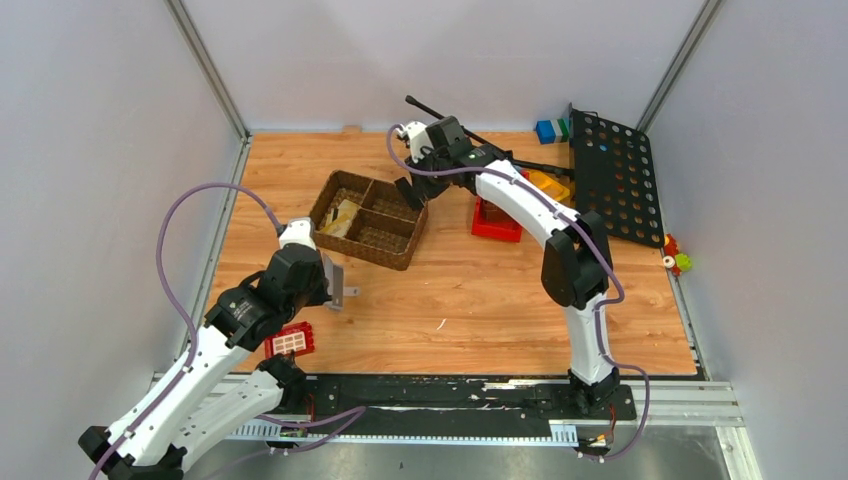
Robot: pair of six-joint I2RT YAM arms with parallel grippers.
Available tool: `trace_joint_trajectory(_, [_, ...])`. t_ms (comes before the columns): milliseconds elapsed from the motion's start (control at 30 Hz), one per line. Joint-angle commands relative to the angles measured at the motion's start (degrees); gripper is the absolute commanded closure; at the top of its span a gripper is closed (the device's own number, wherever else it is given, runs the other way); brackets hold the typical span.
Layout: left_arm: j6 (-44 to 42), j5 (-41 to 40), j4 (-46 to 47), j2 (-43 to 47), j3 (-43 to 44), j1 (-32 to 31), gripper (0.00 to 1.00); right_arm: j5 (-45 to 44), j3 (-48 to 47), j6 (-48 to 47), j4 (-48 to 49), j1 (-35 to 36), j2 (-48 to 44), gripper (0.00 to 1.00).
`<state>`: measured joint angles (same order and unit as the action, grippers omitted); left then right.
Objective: Take the credit cards out of the card holder
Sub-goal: Place the credit card in the storage box, then remove the credit card from the card holder.
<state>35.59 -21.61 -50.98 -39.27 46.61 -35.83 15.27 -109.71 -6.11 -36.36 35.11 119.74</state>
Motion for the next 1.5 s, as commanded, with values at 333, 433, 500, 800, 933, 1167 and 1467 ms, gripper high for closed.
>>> trace_joint_trajectory(333, [-2.4, 0.7, 3.2, -0.2, 1.9, 0.3, 1.00, -2.4, -11.4, -12.3, 0.3, 0.5, 7.0, 1.00])
trace_joint_trajectory(433, [-2.7, 1.0, 3.6, -0.5, 1.8, 0.3, 1.00, -5.7, -12.1, -14.2, 1.0, 1.0, 8.0, 1.00])
trace_joint_trajectory(500, [-2.8, 1.2, 3.7, -0.8, 1.8, 0.3, 1.00, -8.4, -13.1, -15.3, 0.9, 1.6, 8.9, 1.00])
trace_joint_trajectory(800, [-3.1, 2.4, 4.3, -1.2, 2.0, 0.3, 1.00, -9.0, -15.6, -15.9, 0.0, 3.5, 9.6, 0.57])
trace_joint_trajectory(933, [-2.9, 4.6, 4.8, -1.2, 2.0, 0.3, 1.00, -5.7, -13.3, -13.1, 1.3, 3.0, 6.4, 0.56])
trace_joint_trajectory(1167, [-2.5, 12.0, 7.9, -0.2, 1.2, 0.3, 1.00, -1.2, 5.2, -4.8, 8.1, 2.1, -9.1, 0.44])
trace_joint_trajectory(1467, [2.4, 23.9, 16.5, 0.1, -2.9, 0.3, 1.00, 2.6, 36.4, 10.9, 17.5, 2.0, -32.2, 0.00])
